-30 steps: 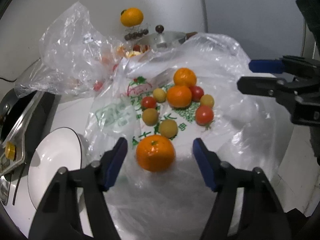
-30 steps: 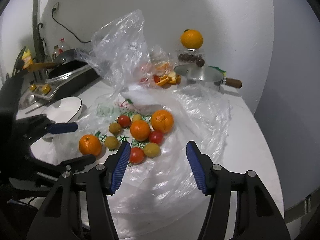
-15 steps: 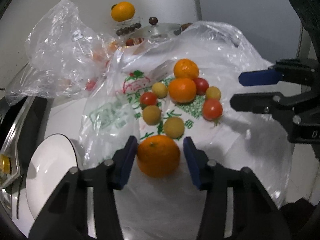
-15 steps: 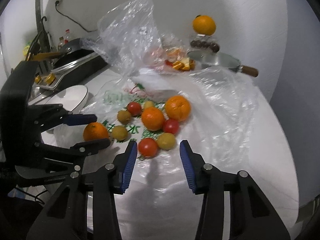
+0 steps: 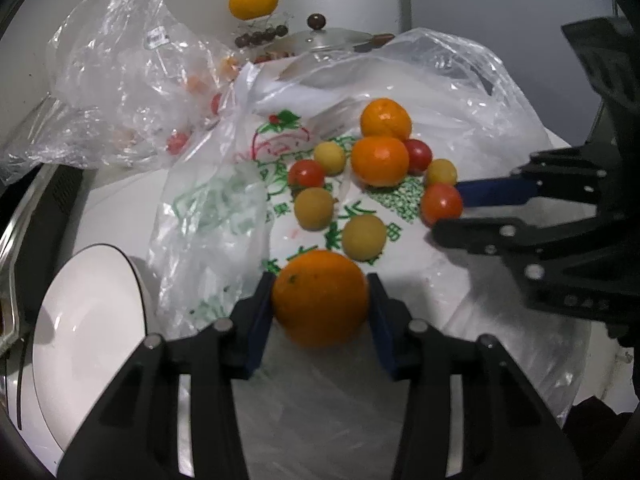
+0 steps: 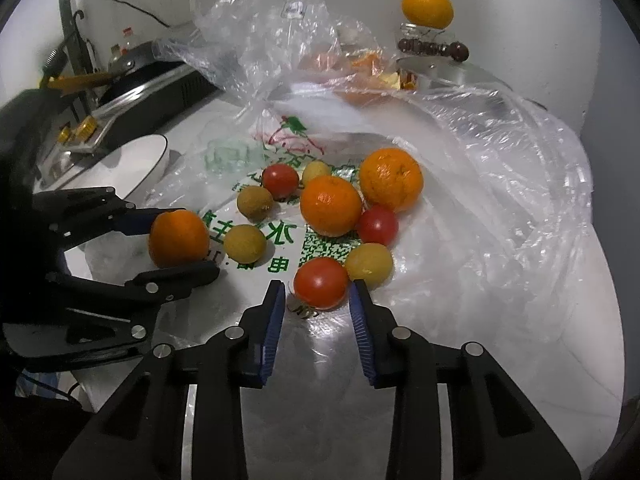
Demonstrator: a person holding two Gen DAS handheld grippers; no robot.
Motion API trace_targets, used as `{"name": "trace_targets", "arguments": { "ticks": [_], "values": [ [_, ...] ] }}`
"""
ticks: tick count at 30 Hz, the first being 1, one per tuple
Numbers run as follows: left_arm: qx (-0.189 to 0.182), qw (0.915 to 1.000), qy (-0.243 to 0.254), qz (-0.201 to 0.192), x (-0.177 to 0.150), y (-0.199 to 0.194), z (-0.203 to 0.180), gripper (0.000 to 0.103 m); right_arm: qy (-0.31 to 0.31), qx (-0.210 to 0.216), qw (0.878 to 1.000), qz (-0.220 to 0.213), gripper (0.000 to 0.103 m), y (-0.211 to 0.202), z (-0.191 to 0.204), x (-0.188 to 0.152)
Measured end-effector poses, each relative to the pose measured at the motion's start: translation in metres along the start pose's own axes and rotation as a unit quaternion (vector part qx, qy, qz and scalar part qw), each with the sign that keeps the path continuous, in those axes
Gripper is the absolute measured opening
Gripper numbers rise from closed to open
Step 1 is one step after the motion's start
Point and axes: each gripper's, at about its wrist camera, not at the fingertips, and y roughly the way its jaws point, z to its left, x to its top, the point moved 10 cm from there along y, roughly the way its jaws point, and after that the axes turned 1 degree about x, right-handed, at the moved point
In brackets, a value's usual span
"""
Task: Organize fruits
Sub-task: 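Close the left gripper on the orange while the right gripper grasps the red tomato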
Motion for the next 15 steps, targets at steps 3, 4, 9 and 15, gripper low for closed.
{"name": "trace_targets", "arguments": {
  "ticks": [3, 4, 9, 15],
  "values": [
    [-0.008, 1.0, -0.004, -0.004, -0.001, -0.005, -0.002, 0.045, 0.002, -0.005, 1.0, -0.001, 0.03, 0.001, -0.001, 0.001],
    [-0.01, 0.9999, -0.004, -0.008, -0.001, -0.008, -0.004, 0.045, 0.003, -0.005, 1.0, -0.002, 0.03, 0.001, -0.001, 0.001],
    [-0.014, 0.9993, -0.003, -0.035, 0.006, -0.027, -0.011, 0.045, 0.004, -0.009, 1.0, -0.007, 0.03, -0.001, -0.001, 0.001],
    [-0.015, 0.9979, -0.005, -0.063, 0.013, -0.048, -0.013, 0.045, 0.001, -0.005, 1.0, -0.028, 0.03, -0.017, 0.003, 0.008]
  ]
}}
